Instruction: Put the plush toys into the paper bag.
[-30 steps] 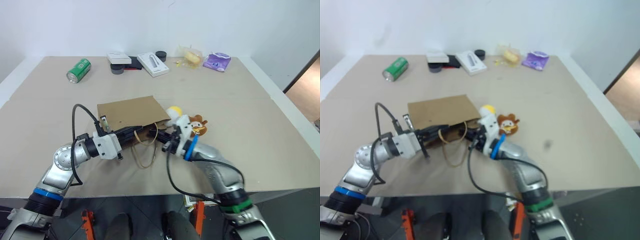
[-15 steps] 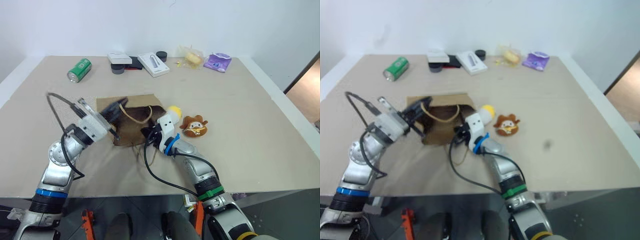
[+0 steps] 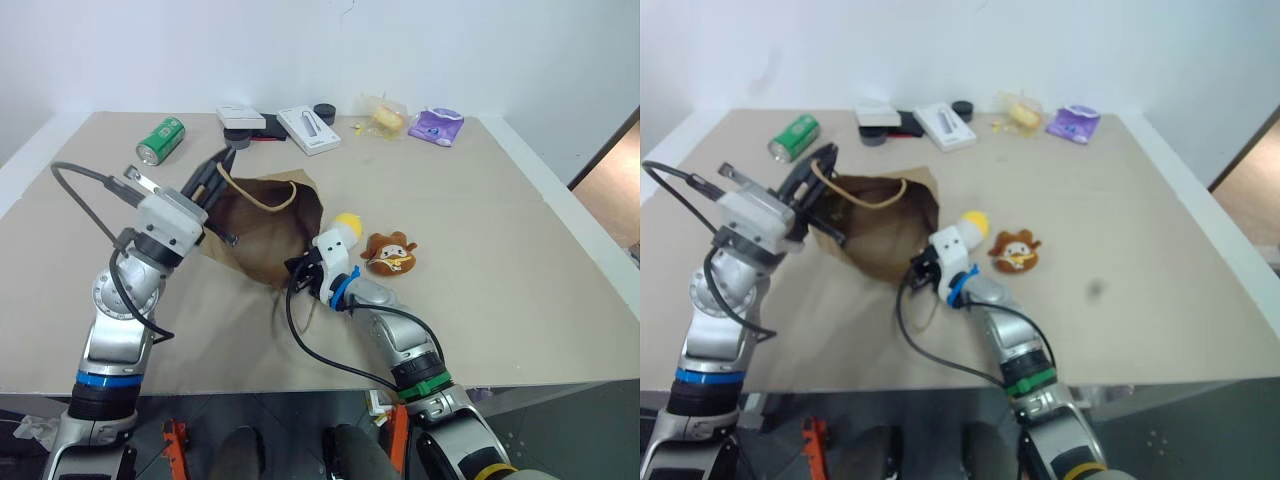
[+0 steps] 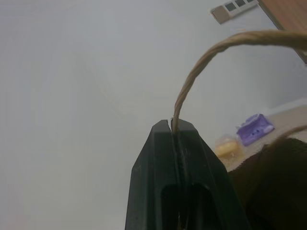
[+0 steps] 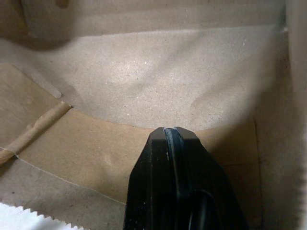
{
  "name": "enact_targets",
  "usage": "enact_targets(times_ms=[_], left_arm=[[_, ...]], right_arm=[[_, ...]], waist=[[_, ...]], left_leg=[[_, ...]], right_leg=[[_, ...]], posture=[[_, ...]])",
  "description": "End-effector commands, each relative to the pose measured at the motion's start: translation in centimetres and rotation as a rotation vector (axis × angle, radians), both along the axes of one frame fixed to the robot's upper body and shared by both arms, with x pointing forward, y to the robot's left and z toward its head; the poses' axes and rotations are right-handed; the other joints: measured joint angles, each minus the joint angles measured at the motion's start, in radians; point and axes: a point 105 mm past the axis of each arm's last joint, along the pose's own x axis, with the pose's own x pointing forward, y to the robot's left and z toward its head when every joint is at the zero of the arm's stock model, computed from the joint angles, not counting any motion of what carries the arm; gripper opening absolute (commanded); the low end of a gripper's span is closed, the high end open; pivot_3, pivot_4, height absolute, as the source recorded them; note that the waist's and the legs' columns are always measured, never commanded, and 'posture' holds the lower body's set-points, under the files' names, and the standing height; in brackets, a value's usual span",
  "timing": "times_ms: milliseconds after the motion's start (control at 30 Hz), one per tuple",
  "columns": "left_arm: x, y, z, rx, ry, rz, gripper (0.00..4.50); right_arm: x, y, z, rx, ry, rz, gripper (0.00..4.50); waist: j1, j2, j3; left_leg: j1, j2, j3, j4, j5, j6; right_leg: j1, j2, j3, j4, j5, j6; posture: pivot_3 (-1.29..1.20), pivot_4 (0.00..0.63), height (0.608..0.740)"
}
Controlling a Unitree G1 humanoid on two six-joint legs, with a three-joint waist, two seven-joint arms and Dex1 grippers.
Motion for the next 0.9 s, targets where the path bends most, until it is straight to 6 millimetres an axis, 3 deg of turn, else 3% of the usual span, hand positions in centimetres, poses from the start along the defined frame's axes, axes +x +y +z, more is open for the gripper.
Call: enact_targets(times_ms=[33,133,167,267,400,433,533,633,733,800,900], left_arm=[[-0.4,-0.4,-1.6,0.040,0.044,-0.027,0.00],[-0.5,-0.2,-2.7,0.056,0.078,-0.027,0.00],[-0.5,-0.1,-2.8,0.056,0.085,-0.028,0.00],[-0.5,-0.1,-2.8,0.061,0.088,-0.028,0.00],[-0.4,0.2,-2.8,0.063,0.088,-0.020,0.00],[-0.3,0.3,-2.7,0.063,0.088,-0.018,0.00],[-0.3,0.3,-2.6,0.066,0.085,-0.018,0.00],[-0.3,0.4,-2.4,0.065,0.080,-0.019,0.00],[-0.3,0.3,-2.2,0.065,0.074,-0.024,0.00],[-0.3,0.2,-1.9,0.061,0.068,-0.030,0.00],[-0.3,0.1,-1.6,0.057,0.063,-0.042,0.00]], right_arm=[[-0.8,-0.5,4.3,0.107,-0.162,0.065,0.02],[-2.2,-1.6,6.7,0.144,-0.225,0.148,0.02],[-2.8,-2.0,7.5,0.148,-0.242,0.177,0.32],[-4.8,-3.1,9.2,0.155,-0.253,0.283,1.45],[-7.7,-5.2,11.3,0.170,-0.225,0.408,3.33],[-8.1,-6.0,11.8,0.170,-0.217,0.421,3.47],[-6.1,-8.9,12.2,0.103,-0.208,0.268,4.47],[-2.7,-12.7,10.9,-0.034,-0.163,0.021,4.47],[-0.6,-16.6,8.7,-0.106,-0.045,-0.191,4.47],[0.0,-17.8,7.4,-0.141,0.011,-0.263,4.47],[0.1,-18.0,5.5,-0.176,0.062,-0.284,4.47]], waist=[[0.000,0.000,0.000],[0.000,0.000,0.000],[0.000,0.000,0.000],[0.001,0.000,0.000],[0.001,0.000,0.000],[0.001,0.001,0.000],[0.001,0.000,0.000],[0.000,0.000,0.000],[0.001,0.000,0.000],[0.001,0.000,0.001],[0.000,0.000,0.001]], left_leg=[[-0.001,0.000,0.000,0.000,0.000,0.000],[-0.003,0.001,0.000,0.000,0.000,0.000],[-0.003,0.001,0.000,0.000,0.000,0.000],[-0.003,0.001,0.000,0.000,0.000,0.000],[-0.003,0.001,0.000,0.000,0.000,0.000],[-0.003,0.001,0.000,-0.001,0.000,0.000],[-0.002,0.001,0.000,0.000,0.000,0.000],[-0.002,0.000,0.000,0.000,0.000,0.000],[-0.001,0.000,0.001,0.000,0.000,0.000],[-0.002,0.000,0.001,0.000,0.000,0.000],[-0.003,-0.001,0.001,-0.001,0.000,0.000]], right_leg=[[-0.001,0.000,0.000,0.000,0.000,0.000],[-0.003,0.001,0.000,0.000,0.000,0.000],[-0.003,0.001,0.000,0.000,0.000,0.000],[-0.003,0.000,0.000,0.000,0.000,-0.001],[-0.003,0.000,0.000,0.000,-0.002,-0.004],[-0.003,0.000,0.000,0.000,-0.002,-0.004],[-0.003,0.000,0.000,0.000,-0.003,-0.005],[-0.002,-0.001,0.000,-0.001,-0.002,-0.005],[-0.003,-0.001,0.001,-0.001,-0.002,-0.006],[-0.003,-0.001,0.001,-0.001,-0.002,-0.006],[-0.003,0.000,0.003,-0.001,-0.003,-0.004]], posture=[[0.00,0.150,0.740],[0.00,0.150,0.740],[0.00,0.150,0.740],[0.00,0.150,0.740],[0.00,0.150,0.740],[0.00,0.150,0.740],[0.00,0.150,0.740],[0.00,0.150,0.740],[0.00,0.150,0.740],[0.00,0.150,0.740],[0.00,0.150,0.740]])
